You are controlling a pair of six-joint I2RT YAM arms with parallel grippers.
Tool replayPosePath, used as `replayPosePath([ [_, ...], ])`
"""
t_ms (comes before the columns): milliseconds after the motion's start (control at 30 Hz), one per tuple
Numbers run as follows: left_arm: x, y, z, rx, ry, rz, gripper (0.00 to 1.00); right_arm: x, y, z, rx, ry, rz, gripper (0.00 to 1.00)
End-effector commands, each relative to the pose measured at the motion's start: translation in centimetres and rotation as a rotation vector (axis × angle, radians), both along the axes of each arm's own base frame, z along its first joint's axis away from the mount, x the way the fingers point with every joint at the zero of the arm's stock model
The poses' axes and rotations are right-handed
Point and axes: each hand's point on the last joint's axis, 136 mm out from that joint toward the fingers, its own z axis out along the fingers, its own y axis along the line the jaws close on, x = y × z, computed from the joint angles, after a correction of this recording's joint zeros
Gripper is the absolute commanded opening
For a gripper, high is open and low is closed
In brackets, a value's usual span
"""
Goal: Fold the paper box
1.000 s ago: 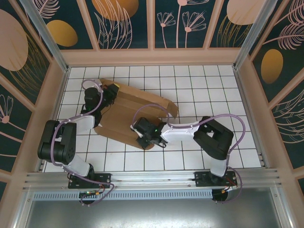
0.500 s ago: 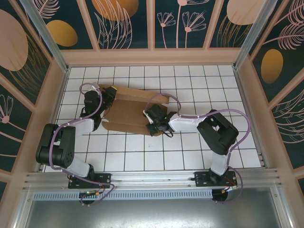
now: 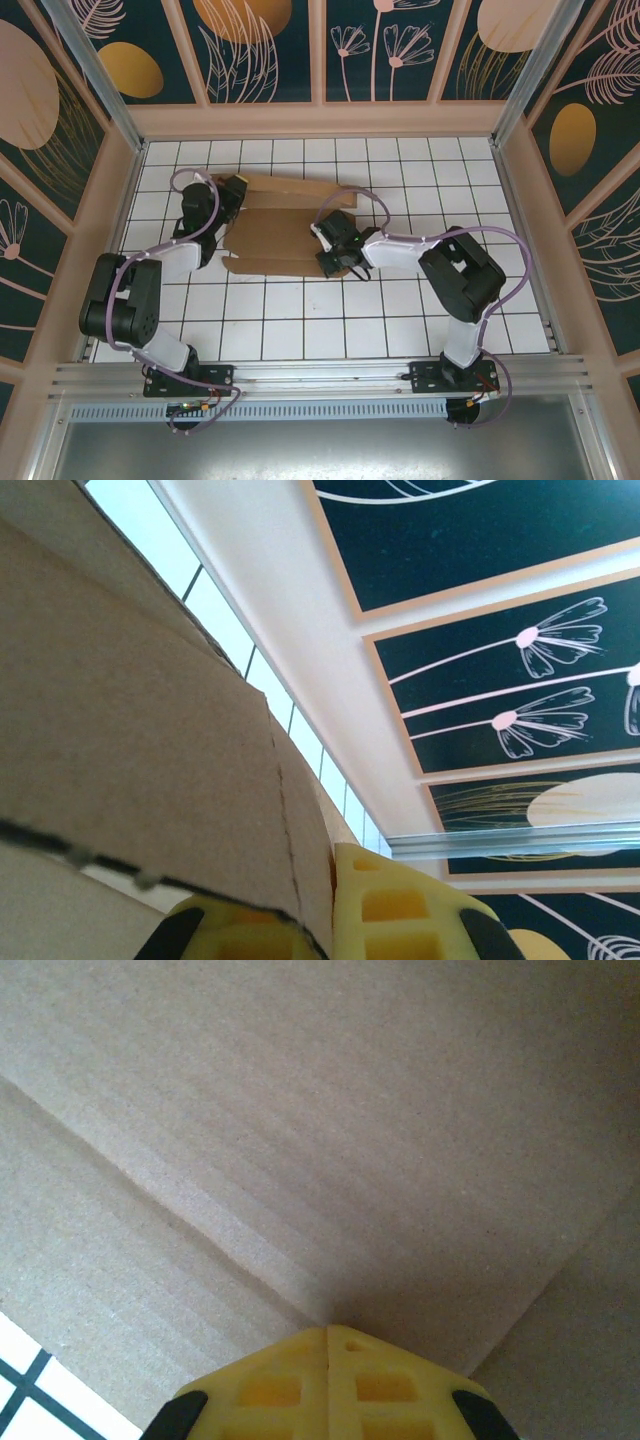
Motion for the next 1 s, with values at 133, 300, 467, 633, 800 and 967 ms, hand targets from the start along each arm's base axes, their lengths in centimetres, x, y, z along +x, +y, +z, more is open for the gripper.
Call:
replayPosePath([
  [133, 1.3, 0.2, -2.2, 0.175, 0.126, -0.039, 0.00, -1.6, -5.8, -2.6, -0.165, 0.134, -0.057, 0.00],
  [300, 0.4, -1.2, -4.0, 0.235, 0.217, -0.163, 0.00, -1.5, -5.3, -2.4, -0.148, 0.136, -0.051, 0.00],
  [467, 0.1, -0.8, -5.0, 0.297, 0.238, -0.168, 0.00, -1.3, -5.1, -2.4, -0.138, 0.131, -0.052, 0.00],
  [633, 0.3, -1.1, -5.0, 0.253, 0.227, -0.163, 0.00, -0.7, -4.4, -0.6, -0.082, 0.114, -0.051, 0.06],
  [800, 0.2, -0.5, -4.5, 0.249, 0.196, -0.120, 0.00, 0.4, -2.7, 5.8, 0.096, 0.041, -0.046, 0.40],
  [967, -0.3, -0.3, -4.1, 0.227, 0.167, -0.103, 0.00, 1.6, -1.9, 13.6, 0.296, -0.080, -0.054, 0.49],
])
